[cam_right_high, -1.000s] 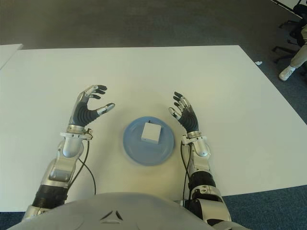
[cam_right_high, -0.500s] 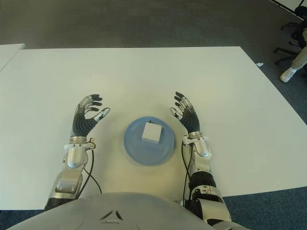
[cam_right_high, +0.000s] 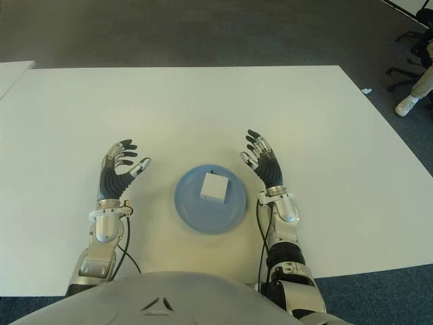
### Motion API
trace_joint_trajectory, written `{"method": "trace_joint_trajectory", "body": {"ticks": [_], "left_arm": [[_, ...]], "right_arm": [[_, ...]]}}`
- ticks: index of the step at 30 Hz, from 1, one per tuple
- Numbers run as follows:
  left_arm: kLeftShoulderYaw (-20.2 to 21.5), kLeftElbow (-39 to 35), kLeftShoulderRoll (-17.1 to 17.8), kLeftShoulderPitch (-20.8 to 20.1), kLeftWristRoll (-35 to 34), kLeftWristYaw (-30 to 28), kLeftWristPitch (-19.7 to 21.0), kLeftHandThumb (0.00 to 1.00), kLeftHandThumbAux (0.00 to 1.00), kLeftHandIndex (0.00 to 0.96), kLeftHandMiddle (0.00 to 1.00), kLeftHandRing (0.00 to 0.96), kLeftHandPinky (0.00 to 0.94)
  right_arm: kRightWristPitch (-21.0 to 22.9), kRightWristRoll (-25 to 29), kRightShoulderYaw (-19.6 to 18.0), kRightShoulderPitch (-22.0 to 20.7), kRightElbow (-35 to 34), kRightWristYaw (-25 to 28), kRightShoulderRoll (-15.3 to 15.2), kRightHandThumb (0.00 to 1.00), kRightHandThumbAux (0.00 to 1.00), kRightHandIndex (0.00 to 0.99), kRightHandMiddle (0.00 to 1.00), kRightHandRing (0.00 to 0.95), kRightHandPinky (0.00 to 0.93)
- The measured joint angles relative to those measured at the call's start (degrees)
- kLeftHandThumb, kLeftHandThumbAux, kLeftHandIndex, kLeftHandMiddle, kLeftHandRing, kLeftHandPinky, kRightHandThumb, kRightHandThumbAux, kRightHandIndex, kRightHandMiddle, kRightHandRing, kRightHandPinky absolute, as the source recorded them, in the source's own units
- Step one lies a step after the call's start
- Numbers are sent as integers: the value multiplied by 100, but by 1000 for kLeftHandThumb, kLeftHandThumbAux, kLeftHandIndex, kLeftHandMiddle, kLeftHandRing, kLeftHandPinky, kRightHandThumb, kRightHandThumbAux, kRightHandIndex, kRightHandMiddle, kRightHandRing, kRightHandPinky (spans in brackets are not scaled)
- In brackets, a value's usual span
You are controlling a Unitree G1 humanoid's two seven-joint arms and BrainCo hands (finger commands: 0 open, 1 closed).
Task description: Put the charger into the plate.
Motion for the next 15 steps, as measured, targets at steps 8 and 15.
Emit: {"method": "trace_joint_trajectory", "body": {"ticks": [8, 15], "left_arm": [[-70, 283, -100, 0, -5, 128, -155, 253, 597, 249, 328, 378, 412], [-120, 301, -121, 34, -8, 78, -104, 217, 585, 228, 320, 372, 403]], "right_arm": [[5, 61, -26, 0, -1, 48, 0, 248, 666, 121, 101, 80, 65], [8, 67, -33, 0, -7, 79, 1, 248, 666, 121, 101, 80, 65]]}}
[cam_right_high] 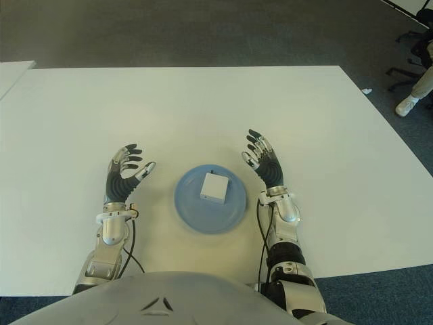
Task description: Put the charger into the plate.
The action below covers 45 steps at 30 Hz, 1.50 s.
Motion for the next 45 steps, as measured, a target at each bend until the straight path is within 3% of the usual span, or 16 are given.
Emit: {"method": "trace_joint_trajectory", "body": {"ticks": [19, 36, 39, 45], "left_arm": [[85, -351, 114, 213, 15, -210, 634, 175, 572, 178, 294, 356, 405], [167, -659, 474, 301, 37, -569, 1160, 139, 556, 131, 245, 282, 294], [180, -643, 469, 294, -70, -597, 1168, 151, 560, 133, 232, 262, 270], [349, -563, 286, 249, -945, -1030, 1233, 202, 575, 143, 210, 232, 252]], "right_arm": [[10, 38, -16, 2, -17, 57, 0, 248, 666, 121, 101, 80, 65], [18, 76, -32, 2, -19, 71, -2, 248, 666, 121, 101, 80, 65], [33, 110, -34, 2, -19, 83, -7, 248, 666, 121, 101, 80, 65], [48, 158, -35, 2, -19, 99, -14, 248, 666, 121, 101, 80, 65]]}}
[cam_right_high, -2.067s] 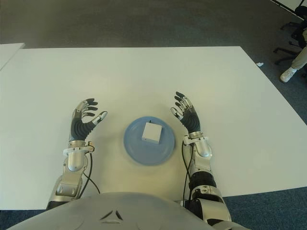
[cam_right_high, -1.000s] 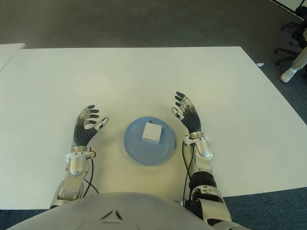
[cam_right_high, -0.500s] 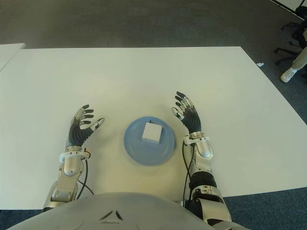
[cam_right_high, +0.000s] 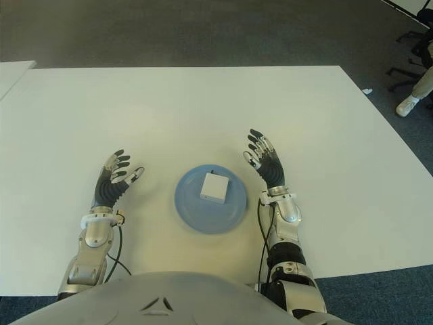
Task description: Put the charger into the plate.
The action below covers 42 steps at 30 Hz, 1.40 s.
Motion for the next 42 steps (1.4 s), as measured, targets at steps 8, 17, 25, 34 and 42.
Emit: {"method": "trace_joint_trajectory", "body": {"ticks": [8, 17, 25, 34, 42], "left_arm": [[234, -23, -97, 14, -699, -279, -6, 250, 589, 148, 203, 218, 231], [360, -62, 23, 168, -744, -283, -599, 245, 583, 161, 213, 219, 236], [356, -53, 8, 212, -735, -280, -906, 276, 577, 197, 240, 240, 260], [343, -59, -75, 250, -644, -261, -913, 287, 563, 213, 254, 258, 275], [356, -81, -92, 287, -575, -238, -921, 301, 568, 223, 258, 262, 282]], "right_arm": [[0, 4, 14, 4, -18, -5, 2, 248, 666, 121, 101, 80, 65], [-23, -45, 77, 90, -214, -75, 20, 248, 666, 121, 101, 80, 65], [-29, -50, 137, 159, -298, -123, 19, 248, 666, 121, 101, 80, 65], [-29, -49, 161, 209, -361, -133, 22, 248, 666, 121, 101, 80, 65], [-29, -49, 188, 267, -440, -159, 27, 248, 666, 121, 101, 80, 65]]}}
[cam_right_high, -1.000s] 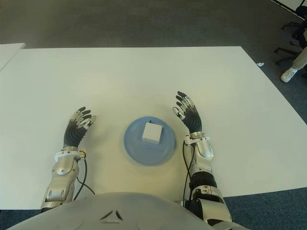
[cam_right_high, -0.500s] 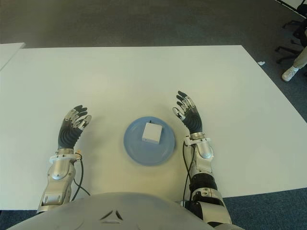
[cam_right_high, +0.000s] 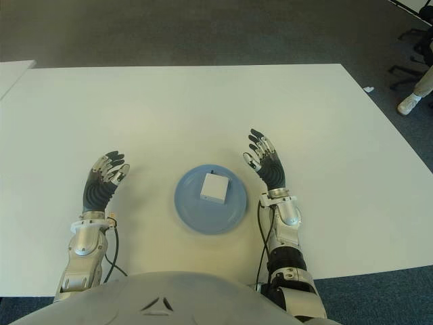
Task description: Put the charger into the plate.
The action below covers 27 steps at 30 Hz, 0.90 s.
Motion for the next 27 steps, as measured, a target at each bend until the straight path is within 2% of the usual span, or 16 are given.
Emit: {"method": "trace_joint_trajectory", "body": {"ticks": [27], "left_arm": [[30, -18, -44, 81, -3, 0, -62, 302, 539, 214, 258, 262, 277]], "right_arm": [[0, 0, 43, 45, -57, -31, -1, 248, 666, 121, 101, 80, 65]]}}
